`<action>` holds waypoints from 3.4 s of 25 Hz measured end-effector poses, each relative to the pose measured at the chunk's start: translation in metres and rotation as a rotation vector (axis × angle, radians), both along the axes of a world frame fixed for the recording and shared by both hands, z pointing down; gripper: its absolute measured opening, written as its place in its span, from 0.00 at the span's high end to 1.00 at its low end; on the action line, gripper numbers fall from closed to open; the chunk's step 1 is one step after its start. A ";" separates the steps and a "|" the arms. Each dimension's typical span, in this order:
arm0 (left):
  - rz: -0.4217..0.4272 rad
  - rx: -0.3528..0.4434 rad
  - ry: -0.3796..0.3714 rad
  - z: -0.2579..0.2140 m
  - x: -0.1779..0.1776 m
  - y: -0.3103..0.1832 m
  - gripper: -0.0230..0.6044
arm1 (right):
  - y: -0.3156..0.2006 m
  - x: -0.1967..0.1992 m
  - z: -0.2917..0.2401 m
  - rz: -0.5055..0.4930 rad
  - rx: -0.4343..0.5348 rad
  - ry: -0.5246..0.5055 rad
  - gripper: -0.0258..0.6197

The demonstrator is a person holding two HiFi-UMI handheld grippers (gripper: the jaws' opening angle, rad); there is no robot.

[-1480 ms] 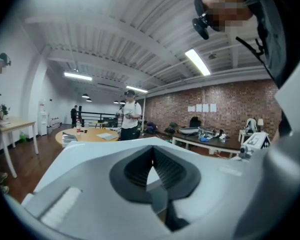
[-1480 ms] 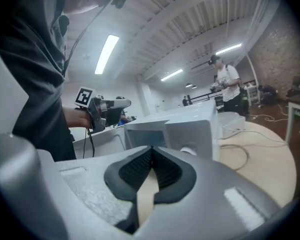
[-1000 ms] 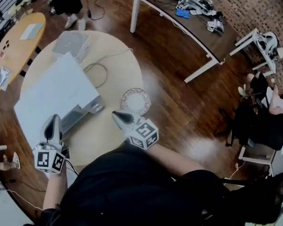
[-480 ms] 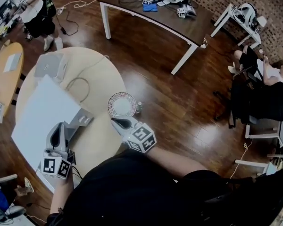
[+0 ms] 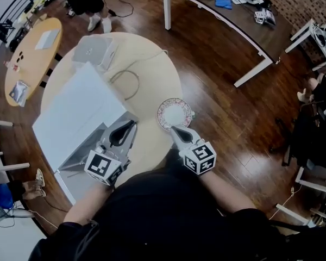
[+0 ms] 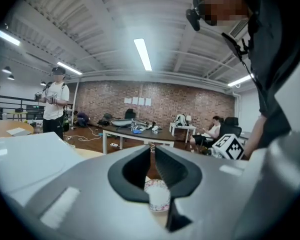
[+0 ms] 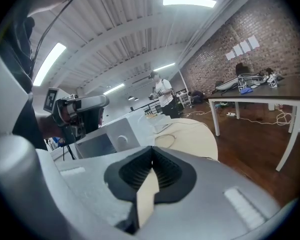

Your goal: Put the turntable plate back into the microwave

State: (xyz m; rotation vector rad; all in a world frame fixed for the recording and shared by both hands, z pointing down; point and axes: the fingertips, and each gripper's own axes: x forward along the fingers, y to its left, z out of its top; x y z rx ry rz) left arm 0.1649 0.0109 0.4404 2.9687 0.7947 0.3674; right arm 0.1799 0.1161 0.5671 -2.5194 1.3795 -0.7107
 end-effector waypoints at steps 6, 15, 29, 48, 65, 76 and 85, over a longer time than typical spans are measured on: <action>0.037 0.041 -0.028 0.019 0.008 0.012 0.89 | 0.013 0.013 0.015 -0.006 -0.042 -0.007 0.96; 0.028 0.014 -0.055 0.018 0.025 0.033 0.86 | 0.037 0.032 0.048 0.009 -0.103 -0.067 0.92; -0.092 0.035 -0.091 0.019 0.033 0.024 0.86 | 0.060 0.066 0.104 0.037 -0.233 -0.129 0.79; -0.132 0.066 -0.144 0.028 0.026 0.021 0.87 | 0.073 0.082 0.152 0.054 -0.298 -0.187 0.60; -0.202 0.092 -0.147 0.024 0.015 0.000 0.87 | 0.062 0.094 0.181 0.061 -0.270 -0.290 0.52; -0.213 0.135 -0.174 0.036 0.005 -0.011 0.88 | 0.057 0.090 0.197 0.049 -0.241 -0.390 0.52; -0.222 0.094 -0.161 0.035 0.004 -0.006 0.89 | 0.051 0.087 0.197 0.033 -0.152 -0.463 0.67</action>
